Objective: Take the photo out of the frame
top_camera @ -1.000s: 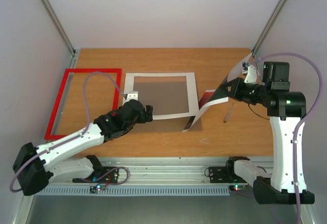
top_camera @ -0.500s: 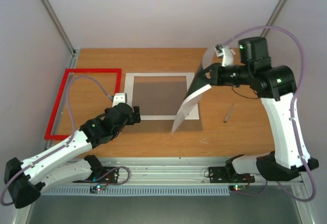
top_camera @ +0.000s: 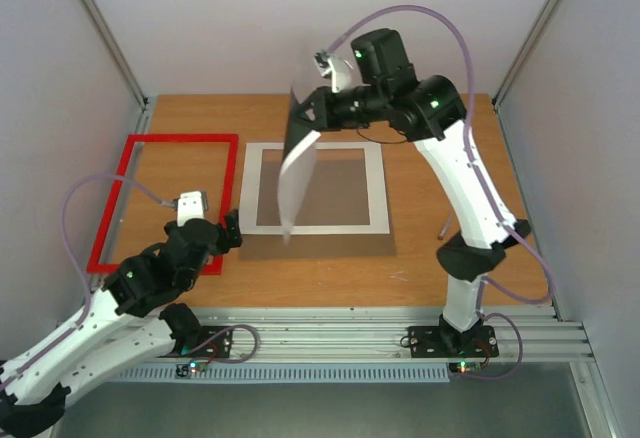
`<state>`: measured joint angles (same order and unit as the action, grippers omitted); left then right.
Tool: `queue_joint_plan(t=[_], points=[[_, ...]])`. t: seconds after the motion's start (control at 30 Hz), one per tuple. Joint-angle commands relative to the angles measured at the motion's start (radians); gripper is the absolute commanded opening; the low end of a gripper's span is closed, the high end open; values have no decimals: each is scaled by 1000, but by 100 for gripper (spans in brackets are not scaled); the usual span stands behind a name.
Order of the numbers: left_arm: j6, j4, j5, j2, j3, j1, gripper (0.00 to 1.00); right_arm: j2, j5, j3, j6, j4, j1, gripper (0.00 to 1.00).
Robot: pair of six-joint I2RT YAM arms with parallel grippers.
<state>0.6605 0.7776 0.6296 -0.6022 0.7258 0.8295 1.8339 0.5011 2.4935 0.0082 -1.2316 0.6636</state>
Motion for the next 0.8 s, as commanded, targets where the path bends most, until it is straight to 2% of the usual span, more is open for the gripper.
queue_joint_plan(t=[0.0,0.1,0.17,0.27,0.37,0.43,0.63,0.77], points=[[-1,88,57,50,39,-6,99,108,40,180,82,45,21,2],[2,101,56,70,47,-5,99,101,6,158,66,71,20,2],[1,99,53,75,47,-6,99,66,-60,76,37,75,18,2],[-3,79,36,68,38,-5,99,-56,-112,-182,37,172,-2,1],[-4,56,4,50,30,-5,99,-204,-95,-574,102,373,-52,1],[0,50,-7,35,28,-5,99,-279,-92,-750,129,474,-85,1],[7,22,-30,3,21,-6,99,-419,-71,-1189,193,691,-173,1],[13,10,-40,-21,14,-5,99,-469,-58,-1415,232,835,-242,1]])
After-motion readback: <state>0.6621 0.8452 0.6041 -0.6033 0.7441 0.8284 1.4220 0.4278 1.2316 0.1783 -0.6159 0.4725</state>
